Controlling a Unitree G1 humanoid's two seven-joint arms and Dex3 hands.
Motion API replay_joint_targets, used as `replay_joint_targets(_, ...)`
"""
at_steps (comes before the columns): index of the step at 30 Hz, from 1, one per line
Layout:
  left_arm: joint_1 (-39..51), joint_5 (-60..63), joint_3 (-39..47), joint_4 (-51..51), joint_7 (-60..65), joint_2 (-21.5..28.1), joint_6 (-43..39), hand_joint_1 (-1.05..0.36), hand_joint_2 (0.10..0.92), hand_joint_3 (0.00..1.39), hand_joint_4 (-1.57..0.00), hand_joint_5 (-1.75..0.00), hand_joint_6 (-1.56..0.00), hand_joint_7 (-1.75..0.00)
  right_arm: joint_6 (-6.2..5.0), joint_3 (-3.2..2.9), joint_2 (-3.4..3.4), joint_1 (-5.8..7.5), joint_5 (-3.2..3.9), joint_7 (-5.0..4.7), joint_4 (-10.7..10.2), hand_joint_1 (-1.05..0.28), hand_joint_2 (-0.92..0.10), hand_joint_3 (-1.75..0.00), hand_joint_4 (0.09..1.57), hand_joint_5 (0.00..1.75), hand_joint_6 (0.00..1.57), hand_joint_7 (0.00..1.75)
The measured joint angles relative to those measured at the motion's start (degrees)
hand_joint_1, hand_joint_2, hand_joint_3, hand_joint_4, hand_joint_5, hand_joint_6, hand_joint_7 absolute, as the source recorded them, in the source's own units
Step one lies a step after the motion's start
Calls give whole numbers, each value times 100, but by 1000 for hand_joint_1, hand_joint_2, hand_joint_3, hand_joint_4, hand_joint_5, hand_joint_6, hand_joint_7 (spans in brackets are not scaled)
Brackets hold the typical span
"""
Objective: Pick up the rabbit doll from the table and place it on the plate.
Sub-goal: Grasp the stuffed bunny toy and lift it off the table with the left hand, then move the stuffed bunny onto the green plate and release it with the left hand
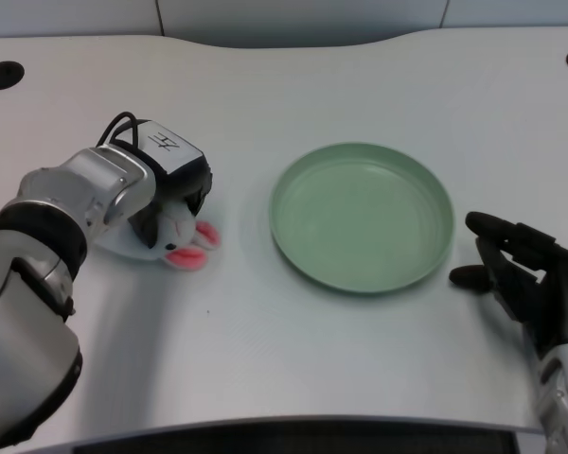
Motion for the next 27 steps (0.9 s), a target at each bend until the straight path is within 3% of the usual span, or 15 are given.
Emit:
replay_joint_targets(2,1,-134,108,-2,-54,2,-55,-163,787,11,-668,-1501,-837,-931,-4,0,0,0,-3,-3,2,-411,-921,-168,879,848,1036,11)
replay_joint_targets(3,2,-233,204,-7,-62,5,-101,-150,791,12,-657,-1621,-713,-1308,-4,0,0,0,-3,-7,0,-412,-921,-167,881,849,1035,10)
replay_joint_targets(4,3,-382,339,-17,-64,14,-167,-133,809,21,-699,-1695,-664,-1567,-3,0,1,1,-2,-9,-2,-408,-921,-166,881,848,1034,9)
replay_joint_targets(6,2,-628,582,-60,-53,27,-256,-124,819,25,-724,-1733,-640,-1699,-3,0,2,1,1,-8,-9,-405,-921,-166,881,847,1033,9)
replay_joint_targets(9,14,-1182,1121,-100,-107,26,-308,-108,837,33,-841,-1745,-663,-1741,-2,3,5,3,-6,-28,-19,-406,-921,-165,888,849,1037,11)
replay_joint_targets(15,47,-1887,1819,-275,-268,62,-529,-144,850,38,-824,-1746,-639,-1746,17,12,6,4,-13,-91,-18,-397,-921,-170,883,842,1030,7)
replay_joint_targets(21,57,-2453,2386,-435,-356,101,-686,-173,859,38,-785,-1746,-611,-1746,23,14,8,3,-6,-100,-10,-404,-921,-166,891,849,1035,9)
replay_joint_targets(27,57,-2948,2845,-645,-534,-3,-713,-181,852,30,-843,-1746,-656,-1746,20,20,12,-5,-12,-100,24,-398,-921,-172,889,846,1029,5)
